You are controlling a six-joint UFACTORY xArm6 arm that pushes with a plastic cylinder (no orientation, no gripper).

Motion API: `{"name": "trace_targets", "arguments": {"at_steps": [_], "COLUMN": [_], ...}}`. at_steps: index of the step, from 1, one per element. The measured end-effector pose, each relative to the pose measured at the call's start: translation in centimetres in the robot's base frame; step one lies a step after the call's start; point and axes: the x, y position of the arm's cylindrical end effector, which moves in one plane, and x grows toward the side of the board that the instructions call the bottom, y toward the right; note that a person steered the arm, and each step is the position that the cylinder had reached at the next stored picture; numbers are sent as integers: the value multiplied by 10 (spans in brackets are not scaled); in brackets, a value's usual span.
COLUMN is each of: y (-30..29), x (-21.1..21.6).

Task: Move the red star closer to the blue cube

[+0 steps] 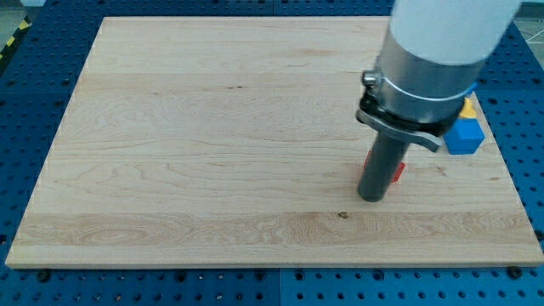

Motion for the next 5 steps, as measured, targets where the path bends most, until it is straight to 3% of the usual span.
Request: {"name": "trace_targets", "arguments": {"at_steps": [2, 5], "y": [-30, 6], "x": [-44, -25]}}
